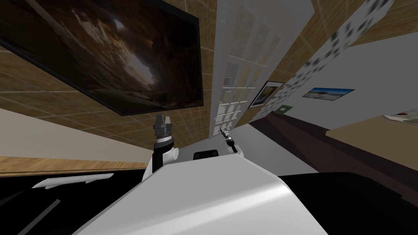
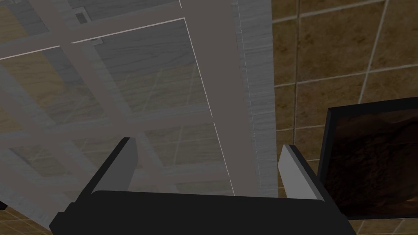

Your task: Pull the door open

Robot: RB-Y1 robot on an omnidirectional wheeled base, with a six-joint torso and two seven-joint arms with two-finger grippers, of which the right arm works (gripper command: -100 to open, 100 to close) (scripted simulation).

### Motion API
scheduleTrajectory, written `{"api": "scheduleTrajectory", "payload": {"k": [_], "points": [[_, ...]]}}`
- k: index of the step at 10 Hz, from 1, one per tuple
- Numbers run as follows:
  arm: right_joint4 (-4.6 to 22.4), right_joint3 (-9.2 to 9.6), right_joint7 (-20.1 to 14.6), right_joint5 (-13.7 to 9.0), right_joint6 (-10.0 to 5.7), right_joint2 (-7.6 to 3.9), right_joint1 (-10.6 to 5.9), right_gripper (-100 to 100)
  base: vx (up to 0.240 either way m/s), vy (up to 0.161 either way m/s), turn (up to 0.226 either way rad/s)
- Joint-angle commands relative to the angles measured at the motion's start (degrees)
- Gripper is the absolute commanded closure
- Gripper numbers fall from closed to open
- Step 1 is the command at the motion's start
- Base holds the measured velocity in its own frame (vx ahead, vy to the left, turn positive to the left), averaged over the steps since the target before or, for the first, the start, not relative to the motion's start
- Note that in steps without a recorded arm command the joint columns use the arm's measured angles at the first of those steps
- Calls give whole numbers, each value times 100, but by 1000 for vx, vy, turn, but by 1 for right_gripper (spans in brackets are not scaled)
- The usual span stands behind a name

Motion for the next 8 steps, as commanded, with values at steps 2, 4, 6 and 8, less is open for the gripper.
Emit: {"api": "scheduleTrajectory", "payload": {"k": [2,4,6,8], "points": [[439,-20,266,115,-151,-50,-146,-100,81,6,1],[736,-30,452,204,-237,-81,-248,-100,85,-3,2],[992,-39,614,281,-311,-108,-338,-100,83,11,0],[1248,-48,776,358,-386,-134,-427,-100,84,-2,1]]}}
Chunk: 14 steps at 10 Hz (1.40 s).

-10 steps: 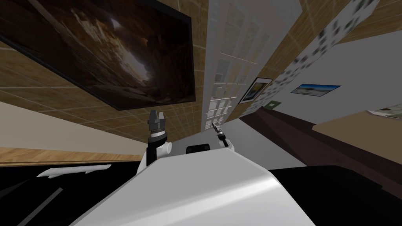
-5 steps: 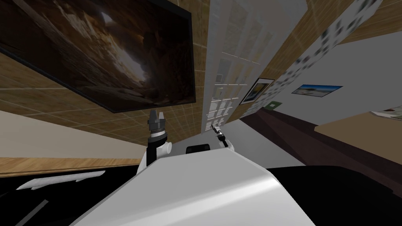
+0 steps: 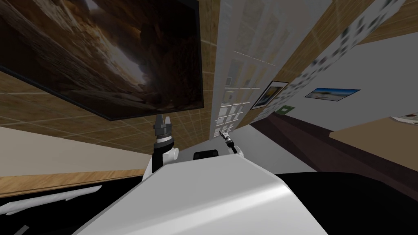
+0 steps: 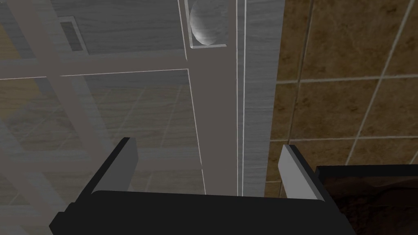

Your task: Pull the door open

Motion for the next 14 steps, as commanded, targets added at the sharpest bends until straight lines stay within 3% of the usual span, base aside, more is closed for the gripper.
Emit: {"api": "scheduleTrajectory", "payload": {"k": [1,7,8,14], "points": [[201,-7,132,59,-57,-19,-78,-100,67,-2,2],[1010,-35,644,302,-293,-98,-360,-100,78,-4,0],[1060,-47,596,263,-328,-106,-396,-100,41,-7,3],[1236,231,899,-514,-353,-311,-362,-100,130,90,117]]}}
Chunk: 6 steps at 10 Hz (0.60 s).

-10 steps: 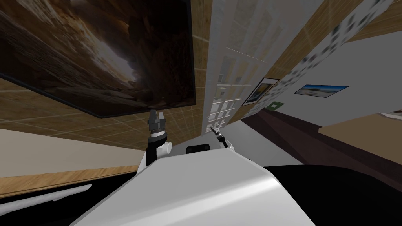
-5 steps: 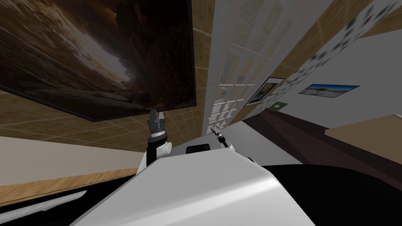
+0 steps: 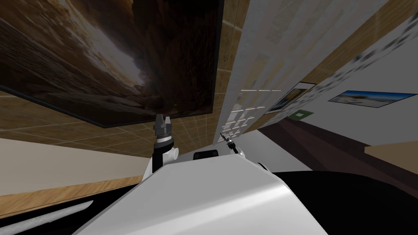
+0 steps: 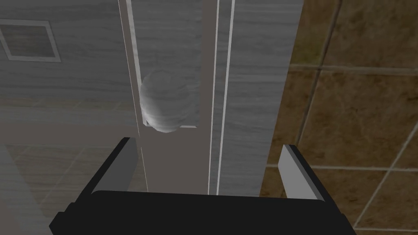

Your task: Pull the door open

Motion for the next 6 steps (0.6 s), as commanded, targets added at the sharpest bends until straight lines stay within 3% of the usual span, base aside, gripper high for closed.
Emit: {"api": "scheduleTrajectory", "payload": {"k": [1,4,5,6], "points": [[39,63,75,-178,-3,-39,7,-100,169,6,88],[110,194,204,-546,-4,-134,28,-100,132,-32,91],[67,195,169,-464,-7,-103,79,-100,31,-7,-11],[67,195,169,-464,-7,-103,79,100,-30,5,-12]]}}
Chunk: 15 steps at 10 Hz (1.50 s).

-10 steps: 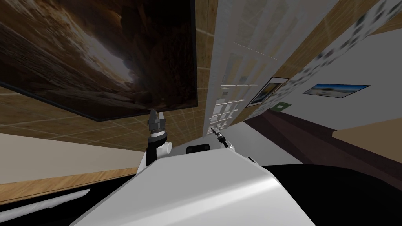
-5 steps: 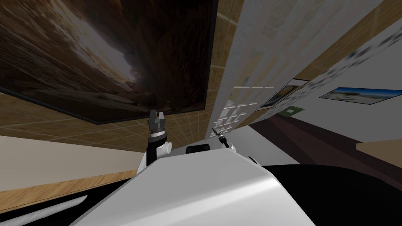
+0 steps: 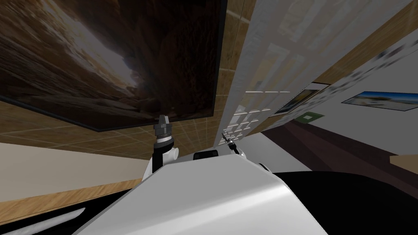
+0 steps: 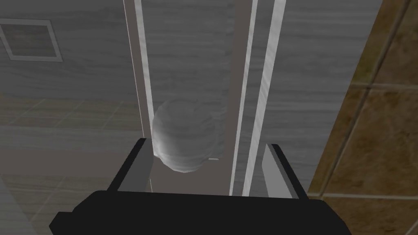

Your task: Pull the door open

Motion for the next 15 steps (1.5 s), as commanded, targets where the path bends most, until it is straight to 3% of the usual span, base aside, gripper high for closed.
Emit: {"api": "scheduleTrajectory", "payload": {"k": [1,5,6,15], "points": [[-1,0,-1,5,14,6,-13,100,-11,-19,-27],[-1,0,-1,5,14,6,-13,100,0,-4,1],[-13,-28,-158,-74,13,-36,-17,100,-37,-8,69],[-29,41,-1195,-449,66,-43,-27,100,-49,-24,96]]}}
